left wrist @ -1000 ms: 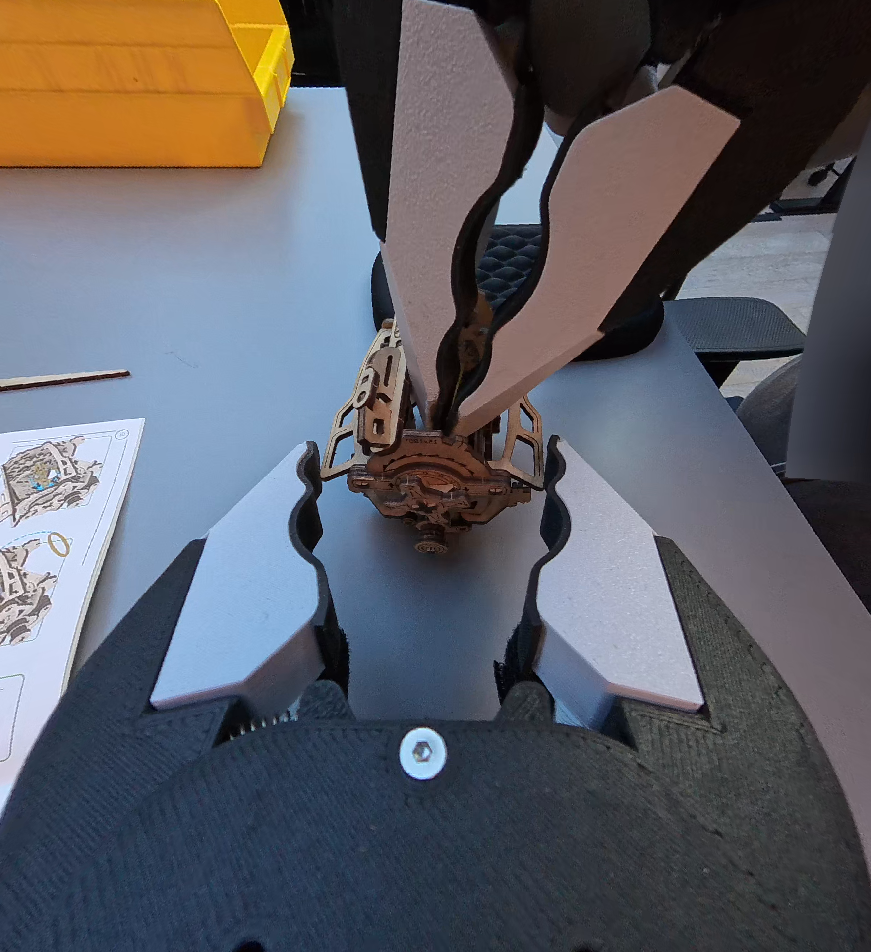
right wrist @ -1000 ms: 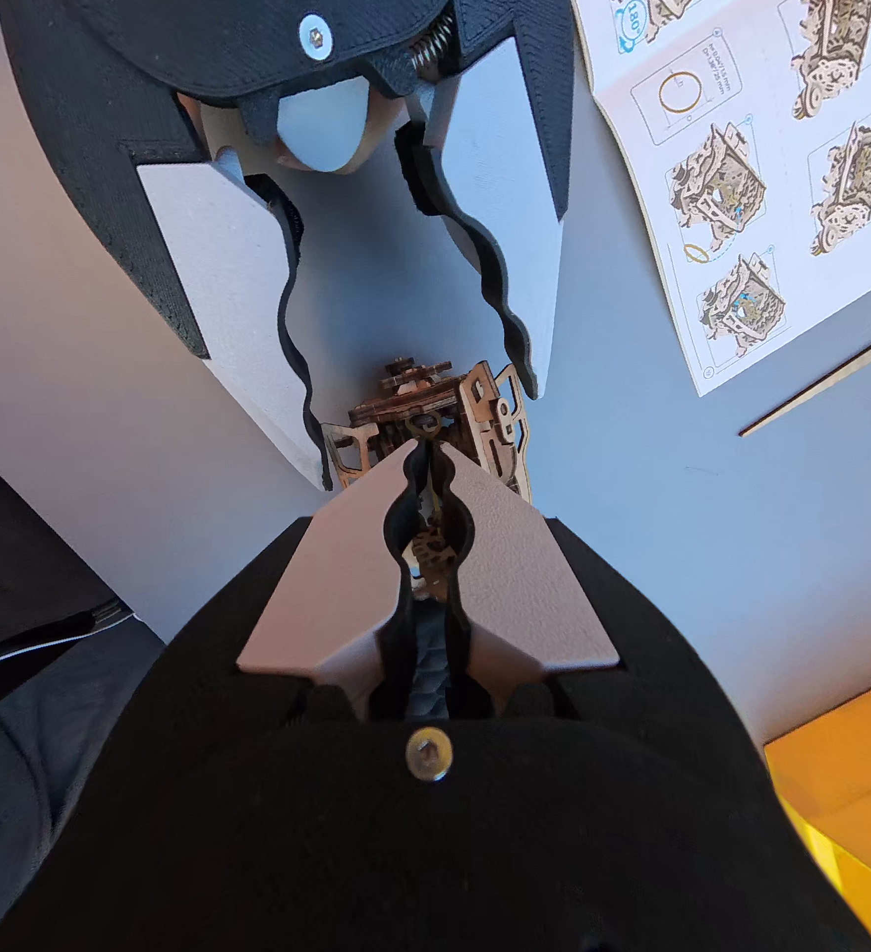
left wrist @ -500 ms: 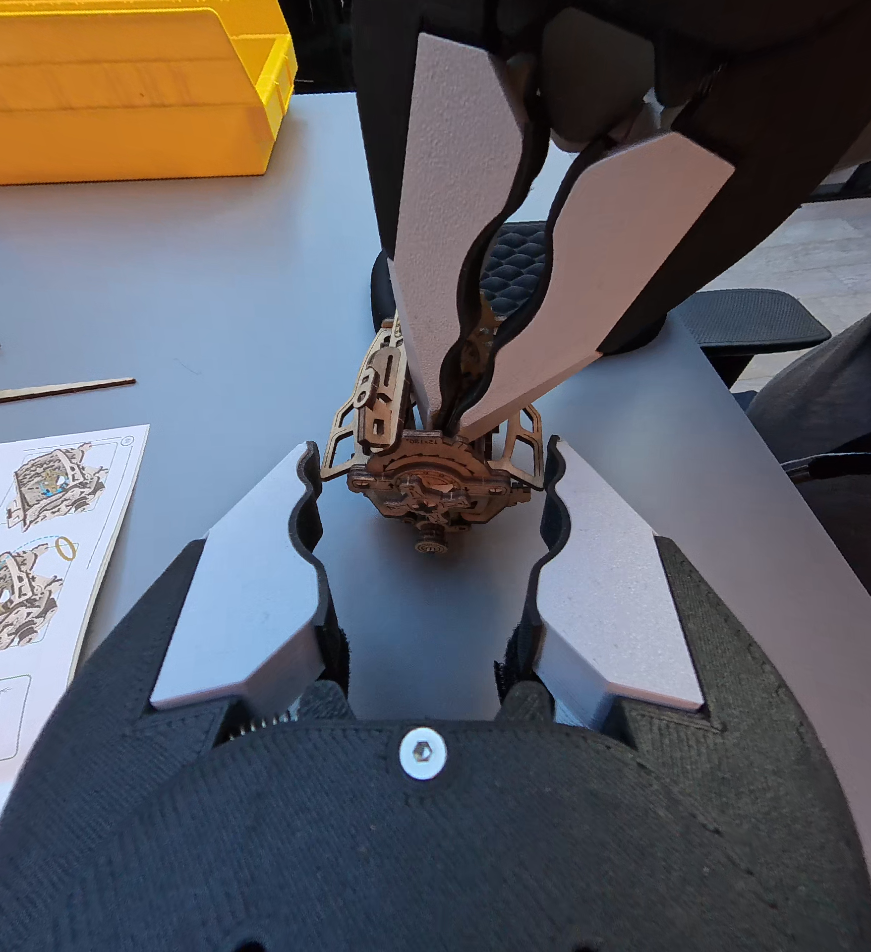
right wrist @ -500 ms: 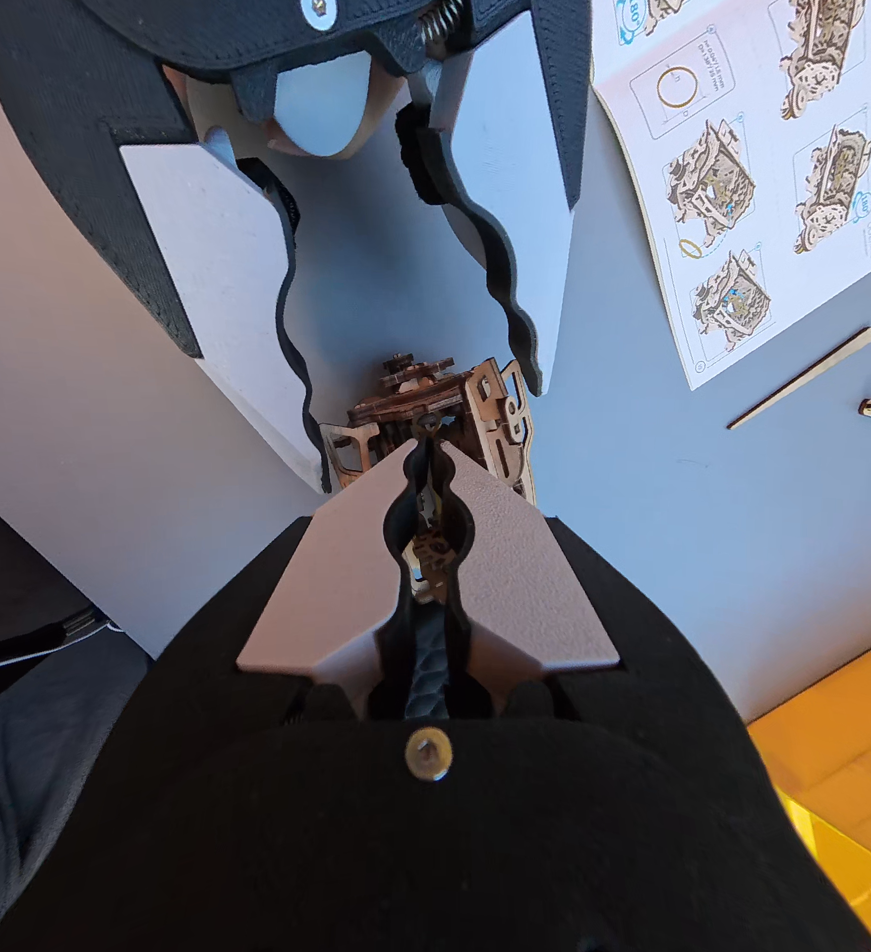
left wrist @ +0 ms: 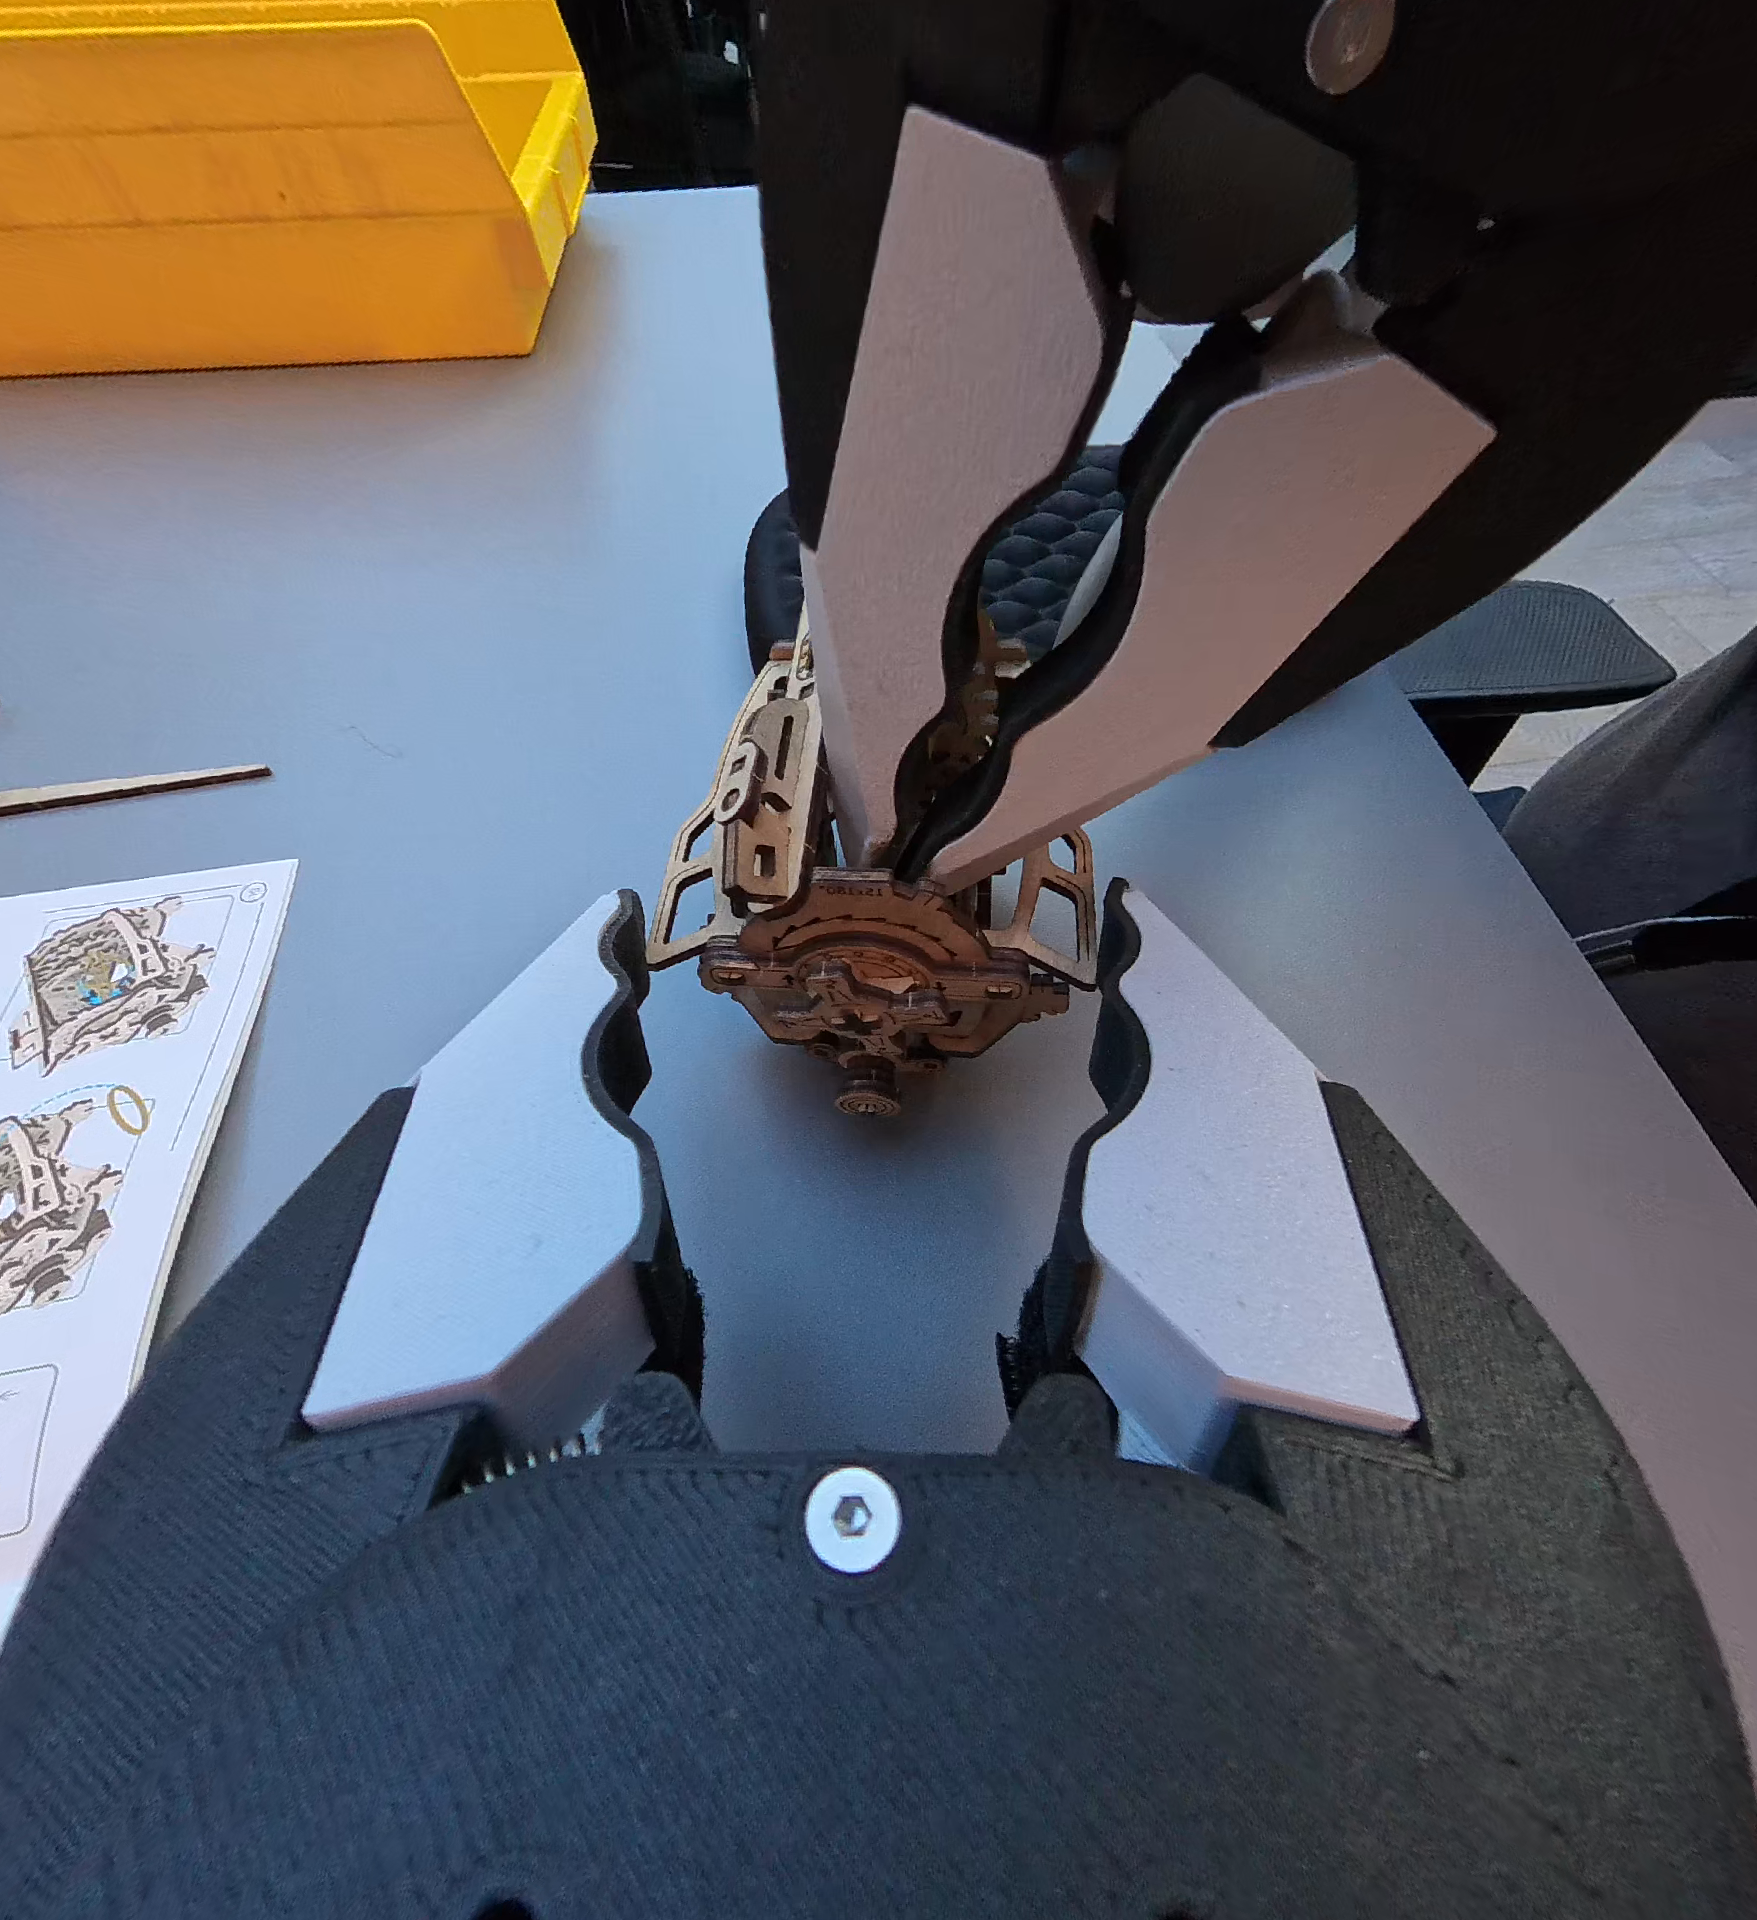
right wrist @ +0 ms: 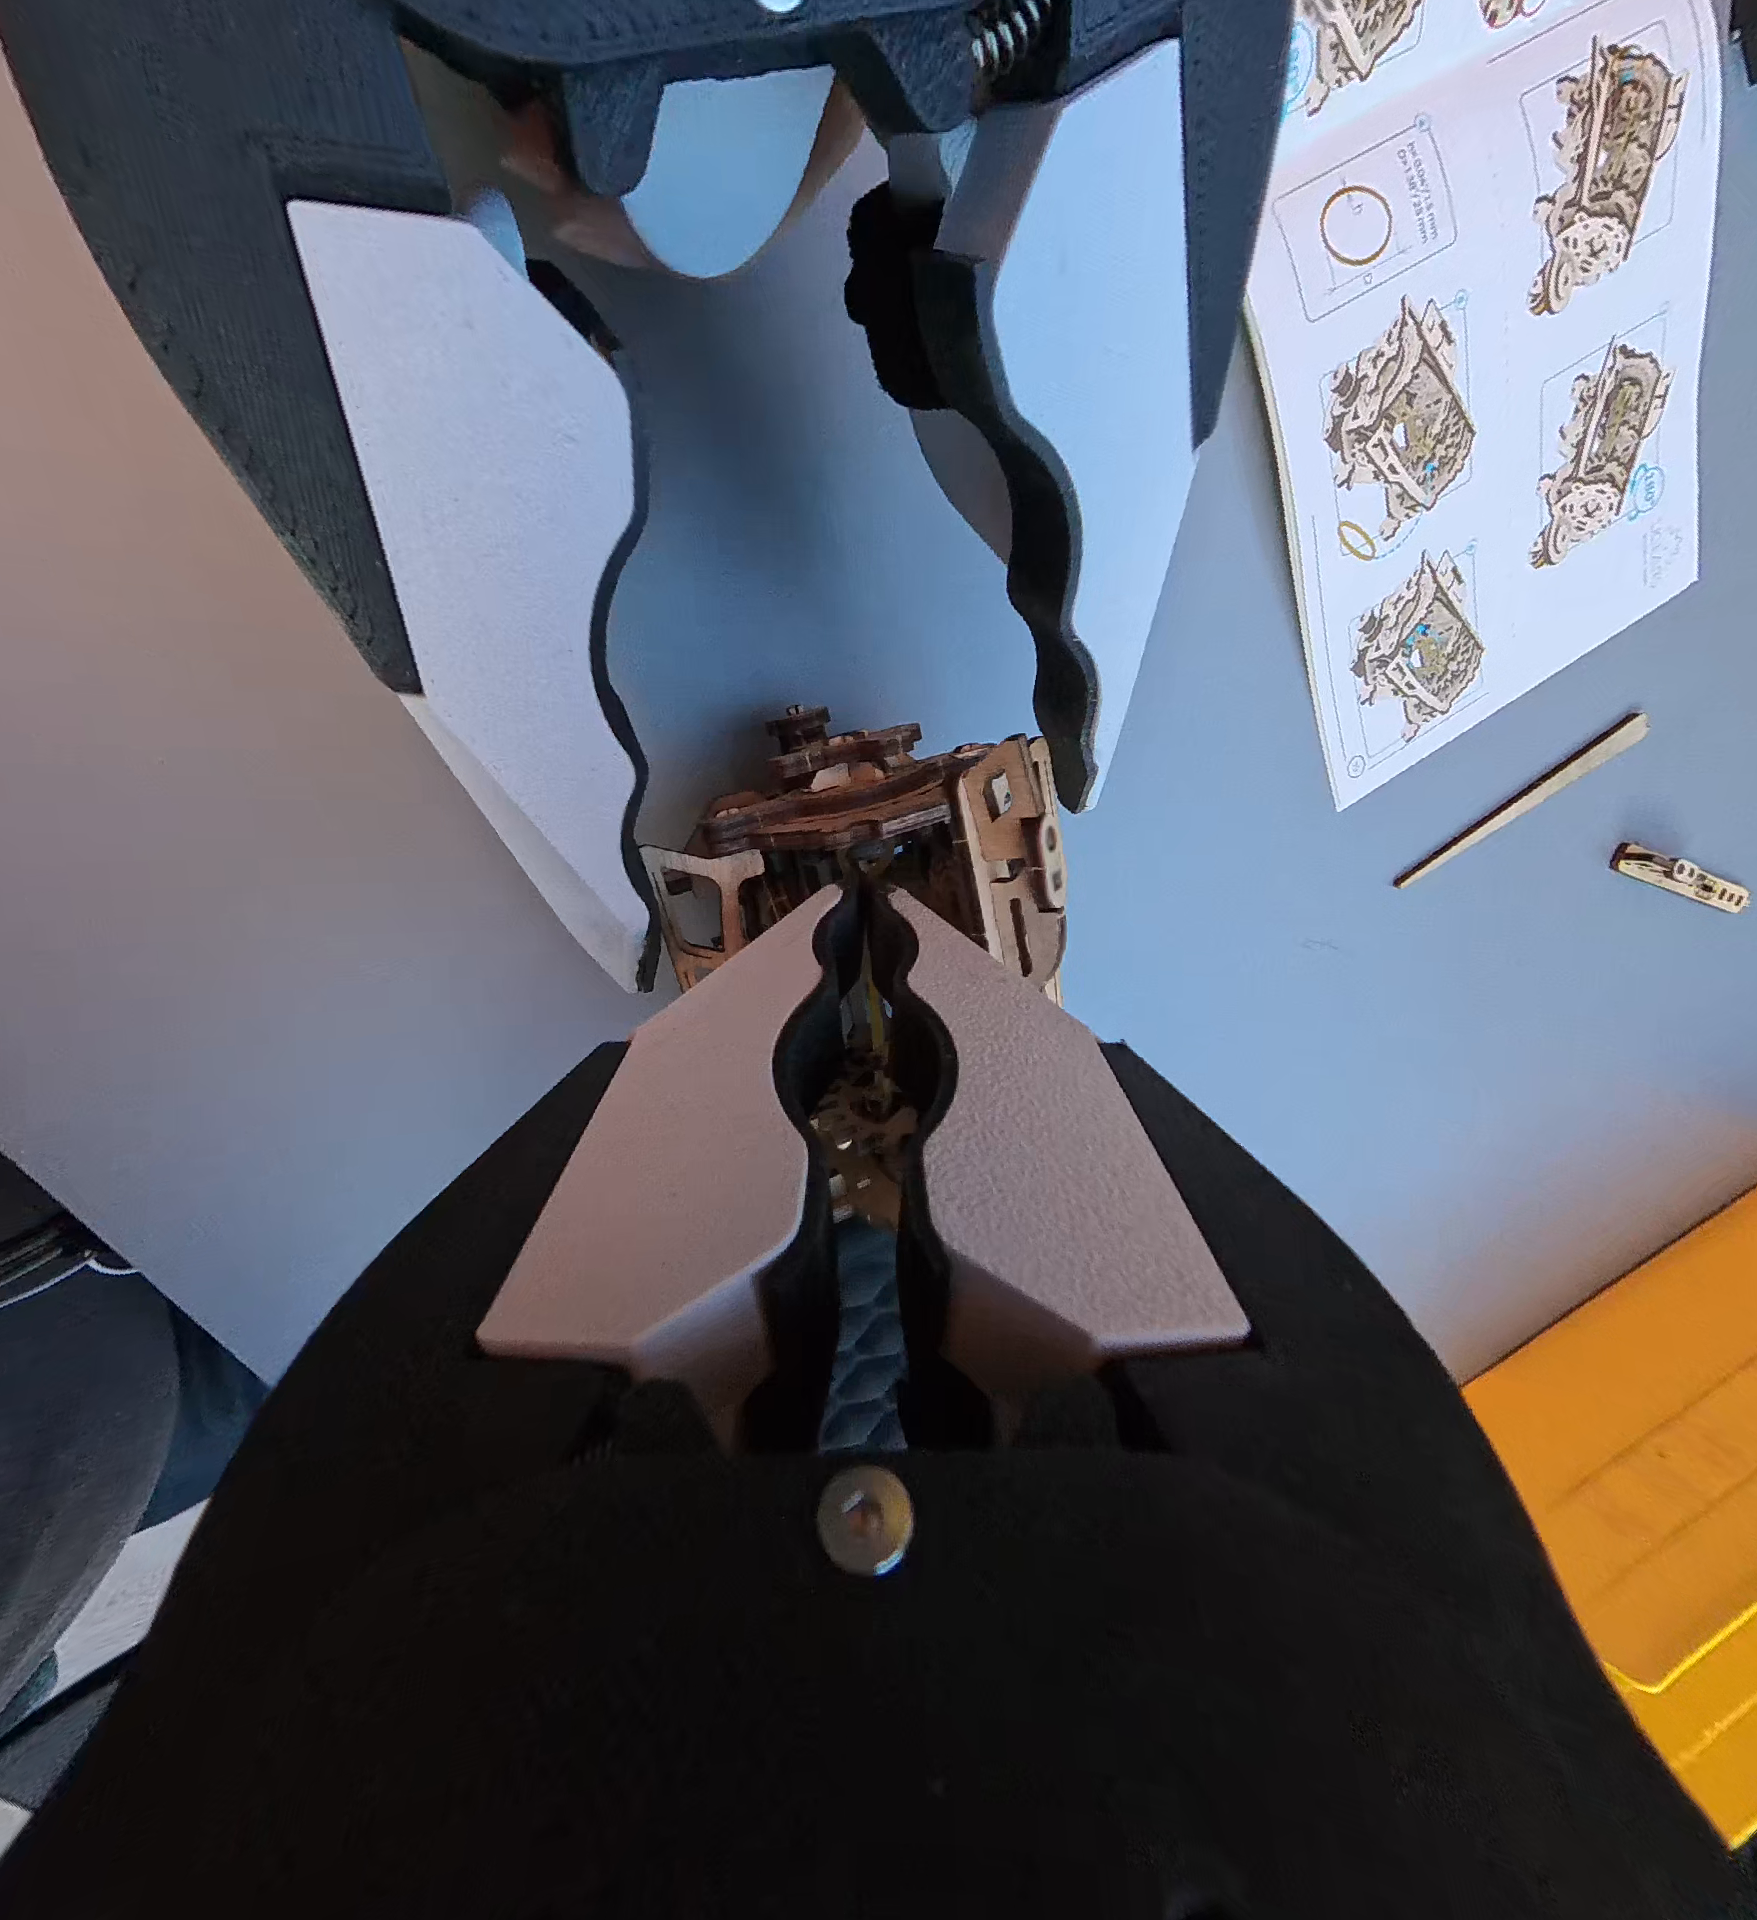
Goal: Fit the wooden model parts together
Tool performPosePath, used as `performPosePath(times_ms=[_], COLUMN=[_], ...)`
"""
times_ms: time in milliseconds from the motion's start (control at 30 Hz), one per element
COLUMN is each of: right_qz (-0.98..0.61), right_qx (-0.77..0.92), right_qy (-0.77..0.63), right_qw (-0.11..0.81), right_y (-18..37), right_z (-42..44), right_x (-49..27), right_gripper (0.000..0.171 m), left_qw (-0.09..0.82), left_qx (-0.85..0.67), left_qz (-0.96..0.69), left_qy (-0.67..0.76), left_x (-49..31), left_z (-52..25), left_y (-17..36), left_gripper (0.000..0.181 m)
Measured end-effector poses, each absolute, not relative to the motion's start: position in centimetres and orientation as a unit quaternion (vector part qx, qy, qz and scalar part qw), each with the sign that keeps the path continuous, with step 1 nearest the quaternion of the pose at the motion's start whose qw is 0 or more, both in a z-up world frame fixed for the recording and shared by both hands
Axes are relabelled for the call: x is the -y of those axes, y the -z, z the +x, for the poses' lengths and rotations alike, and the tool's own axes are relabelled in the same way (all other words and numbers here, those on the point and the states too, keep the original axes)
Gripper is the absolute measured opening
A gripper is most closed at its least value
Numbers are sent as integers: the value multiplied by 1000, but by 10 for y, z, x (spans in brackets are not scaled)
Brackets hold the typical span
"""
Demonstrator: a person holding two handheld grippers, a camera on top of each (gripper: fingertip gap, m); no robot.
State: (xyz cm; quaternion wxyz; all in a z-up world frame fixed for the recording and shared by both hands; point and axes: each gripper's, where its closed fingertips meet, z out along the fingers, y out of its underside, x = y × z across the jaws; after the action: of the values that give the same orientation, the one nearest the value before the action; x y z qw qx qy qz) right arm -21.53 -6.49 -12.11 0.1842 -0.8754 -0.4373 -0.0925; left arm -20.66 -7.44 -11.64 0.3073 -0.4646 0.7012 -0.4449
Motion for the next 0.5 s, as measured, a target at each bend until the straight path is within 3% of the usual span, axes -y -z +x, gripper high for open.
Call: performPosePath(times_ms=[33,500], right_qz=[-874,-861], right_qx=[439,455], right_qy=[97,127], right_qw=[184,189], right_y=[122,117], right_z=[-215,-216], right_x=[65,63], right_gripper=[0,0], left_qw=[307,306], left_qx=[-701,-701], left_qz=[-465,-465], left_qy=[445,446], left_x=[74,76], left_z=[-207,-206], left_y=[116,116], left_gripper=[86,86])
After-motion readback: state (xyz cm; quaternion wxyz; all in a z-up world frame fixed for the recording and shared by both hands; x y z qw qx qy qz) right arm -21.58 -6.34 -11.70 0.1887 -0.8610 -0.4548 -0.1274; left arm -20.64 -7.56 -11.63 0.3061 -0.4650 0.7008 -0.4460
